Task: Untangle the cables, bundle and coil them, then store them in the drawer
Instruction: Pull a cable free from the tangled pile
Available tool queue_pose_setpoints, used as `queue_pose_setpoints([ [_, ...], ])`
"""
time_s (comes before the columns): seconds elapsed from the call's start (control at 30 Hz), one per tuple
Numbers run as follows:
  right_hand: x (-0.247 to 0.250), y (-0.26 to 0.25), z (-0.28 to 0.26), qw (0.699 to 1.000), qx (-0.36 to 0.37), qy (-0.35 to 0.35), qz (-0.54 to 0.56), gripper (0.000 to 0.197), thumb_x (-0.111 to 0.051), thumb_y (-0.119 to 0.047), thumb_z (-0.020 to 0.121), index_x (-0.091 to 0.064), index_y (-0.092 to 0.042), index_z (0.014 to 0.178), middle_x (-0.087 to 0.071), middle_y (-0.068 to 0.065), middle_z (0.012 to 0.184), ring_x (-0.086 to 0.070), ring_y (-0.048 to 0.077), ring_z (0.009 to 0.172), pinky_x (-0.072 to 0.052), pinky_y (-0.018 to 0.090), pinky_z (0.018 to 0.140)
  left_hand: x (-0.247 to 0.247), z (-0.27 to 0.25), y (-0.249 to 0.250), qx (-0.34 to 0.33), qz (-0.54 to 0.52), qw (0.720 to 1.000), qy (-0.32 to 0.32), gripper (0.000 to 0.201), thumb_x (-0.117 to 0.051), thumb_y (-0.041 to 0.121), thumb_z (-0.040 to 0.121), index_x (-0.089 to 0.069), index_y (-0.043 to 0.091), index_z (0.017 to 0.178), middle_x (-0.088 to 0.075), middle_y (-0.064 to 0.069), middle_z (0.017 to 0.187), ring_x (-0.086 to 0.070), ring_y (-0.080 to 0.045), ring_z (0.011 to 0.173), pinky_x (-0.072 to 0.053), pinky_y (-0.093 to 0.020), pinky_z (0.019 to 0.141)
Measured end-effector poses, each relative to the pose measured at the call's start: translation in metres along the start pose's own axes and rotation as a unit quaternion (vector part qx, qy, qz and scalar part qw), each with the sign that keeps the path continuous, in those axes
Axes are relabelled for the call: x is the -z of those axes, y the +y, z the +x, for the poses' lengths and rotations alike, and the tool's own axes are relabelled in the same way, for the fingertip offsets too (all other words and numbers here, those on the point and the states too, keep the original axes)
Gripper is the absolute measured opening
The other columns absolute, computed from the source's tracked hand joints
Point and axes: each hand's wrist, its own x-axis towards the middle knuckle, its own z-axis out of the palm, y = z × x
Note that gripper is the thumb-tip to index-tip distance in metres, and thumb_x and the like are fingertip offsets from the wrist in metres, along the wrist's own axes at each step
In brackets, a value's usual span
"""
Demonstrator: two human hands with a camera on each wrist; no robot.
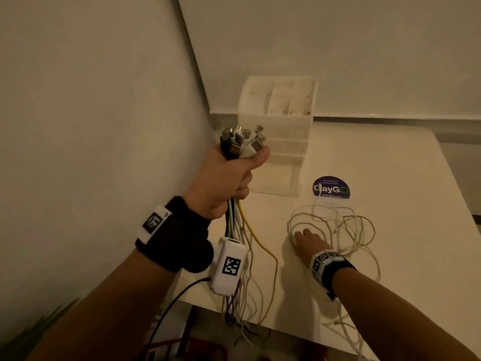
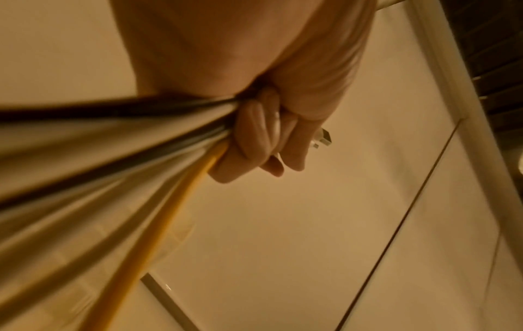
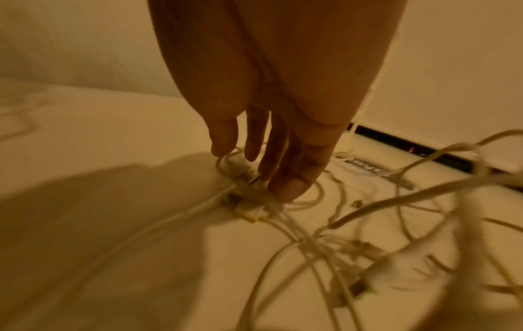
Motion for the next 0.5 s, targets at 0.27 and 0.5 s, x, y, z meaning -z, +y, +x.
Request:
queue_pose_setpoints([
  [0.27,0.03,-0.002,-0.005,0.999,0.026,-0.018,0.023,0.048,-0.045,-0.019,0.095,-0.032,-0.02,0.141,-0.049,0.012,0.133,-0.054,0.029,0.116,-0.045,0.036,0.095,0.009,0.003,-0.006,-0.003,-0.015,0.998,0.053,0.031,-0.071,0.022,0.085,-0.049,0.022,0.064,-0.019,-0.002,0.058,-0.012,-0.013,0.043,-0.014,-0.022,0.042],
  [0.5,0.16,-0.012,-0.095,0.829,0.037,0.081,0.552,0.032,-0.037,0.005,0.093,-0.063,-0.005,0.109,-0.071,0.017,0.096,-0.071,0.038,0.078,-0.057,0.05,0.072,-0.001,-0.006,-0.006,-0.007,-0.062,0.998,0.023,0.027,-0.072,0.03,0.082,-0.052,0.019,0.067,-0.021,0.002,0.048,-0.015,-0.011,0.039,-0.014,-0.022,0.041],
])
